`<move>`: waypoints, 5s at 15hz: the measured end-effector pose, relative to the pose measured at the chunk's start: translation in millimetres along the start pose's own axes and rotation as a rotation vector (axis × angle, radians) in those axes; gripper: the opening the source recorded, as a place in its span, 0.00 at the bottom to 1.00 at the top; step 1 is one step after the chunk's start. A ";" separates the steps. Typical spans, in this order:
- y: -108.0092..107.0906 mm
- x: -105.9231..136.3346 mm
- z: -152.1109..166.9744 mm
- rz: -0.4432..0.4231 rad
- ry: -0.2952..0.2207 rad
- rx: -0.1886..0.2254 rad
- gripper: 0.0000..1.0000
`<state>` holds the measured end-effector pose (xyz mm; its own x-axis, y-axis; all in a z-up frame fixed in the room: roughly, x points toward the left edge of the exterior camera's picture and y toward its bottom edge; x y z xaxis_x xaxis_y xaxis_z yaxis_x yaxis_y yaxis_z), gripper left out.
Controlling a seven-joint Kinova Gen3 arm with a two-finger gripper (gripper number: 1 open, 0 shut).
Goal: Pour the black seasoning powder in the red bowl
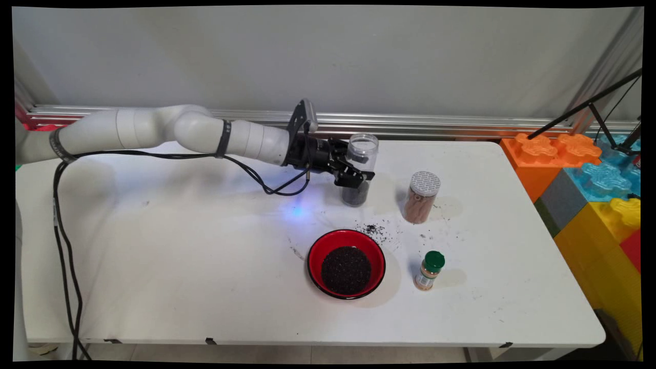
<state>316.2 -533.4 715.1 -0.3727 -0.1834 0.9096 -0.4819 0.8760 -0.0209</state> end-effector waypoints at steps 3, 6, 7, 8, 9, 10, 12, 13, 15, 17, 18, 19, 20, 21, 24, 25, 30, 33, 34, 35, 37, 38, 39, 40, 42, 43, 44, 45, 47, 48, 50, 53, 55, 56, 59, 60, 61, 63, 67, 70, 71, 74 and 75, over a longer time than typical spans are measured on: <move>1.0 7.6 -9.3 0.027 0.000 0.007 0.00; 7.4 13.0 -23.0 0.084 -0.025 -0.011 0.00; 10.1 15.5 -27.4 0.112 -0.031 -0.018 0.00; 14.1 17.7 -32.8 0.152 -0.039 -0.031 0.00; 18.6 20.1 -37.1 0.195 -0.044 -0.047 0.00; 23.0 23.0 -41.3 0.234 -0.045 -0.060 0.00; 33.9 29.9 -50.5 0.329 -0.046 -0.085 0.00; 38.6 33.0 -53.4 0.369 -0.045 -0.095 0.00; 49.2 40.3 -58.5 0.457 -0.041 -0.115 0.00; 57.8 46.7 -62.0 0.537 -0.034 -0.126 0.00; 62.0 49.8 -63.3 0.583 -0.031 -0.131 0.00; 65.4 52.3 -64.0 0.623 -0.028 -0.135 0.00; 67.6 53.7 -64.1 0.652 -0.026 -0.140 0.00; 71.0 55.6 -64.5 0.695 -0.024 -0.147 0.00; 79.5 58.5 -65.9 0.820 -0.020 -0.170 0.00; 82.0 59.2 -66.1 0.870 -0.021 -0.178 0.00; 86.9 59.7 -66.2 1.075 -0.031 -0.202 0.00; 86.8 60.1 -64.0 1.198 -0.041 -0.206 0.00; 86.5 60.3 -63.0 1.232 -0.044 -0.206 0.00; 86.3 60.4 -62.0 1.254 -0.046 -0.205 0.00; 85.4 60.9 -58.7 1.320 -0.052 -0.203 0.00; 85.0 61.3 -56.7 1.355 -0.054 -0.202 0.00; 84.7 61.6 -55.0 1.384 -0.056 -0.201 0.00; 84.3 62.1 -52.8 1.422 -0.058 -0.200 0.00; 83.8 63.2 -49.5 1.481 -0.062 -0.199 0.00; 83.5 63.7 -47.7 1.513 -0.065 -0.198 0.00; 83.3 64.2 -46.2 1.542 -0.069 -0.197 0.00; 83.1 64.6 -45.0 1.564 -0.072 -0.196 0.00; 82.7 65.3 -42.8 1.617 -0.078 -0.194 0.00; 82.3 65.7 -41.9 1.645 -0.082 -0.192 0.00; 81.2 66.4 -40.5 1.701 -0.090 -0.186 0.00; 78.9 68.7 -38.8 1.784 -0.103 -0.166 0.00; 78.3 69.8 -38.4 1.830 -0.110 -0.152 0.00; 78.7 70.4 -38.5 1.851 -0.111 -0.145 0.00; 81.5 71.5 -39.0 1.903 -0.111 -0.133 0.00; 82.7 72.0 -39.2 1.919 -0.109 -0.131 0.00; 83.9 72.5 -39.5 1.932 -0.108 -0.129 0.00; 86.6 73.9 -40.5 1.961 -0.103 -0.124 0.00; 92.1 76.8 -42.0 2.015 -0.088 -0.119 0.00; 96.7 78.9 -42.7 2.054 -0.073 -0.116 0.00; 98.5 79.6 -43.0 2.067 -0.067 -0.115 0.00; 103.9 82.0 -44.0 2.107 -0.049 -0.110 0.00; 105.7 82.9 -44.1 2.121 -0.043 -0.107 0.00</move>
<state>269.3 -436.3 806.6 -0.1681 0.8678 -0.4676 0.6274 -0.2717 -0.7298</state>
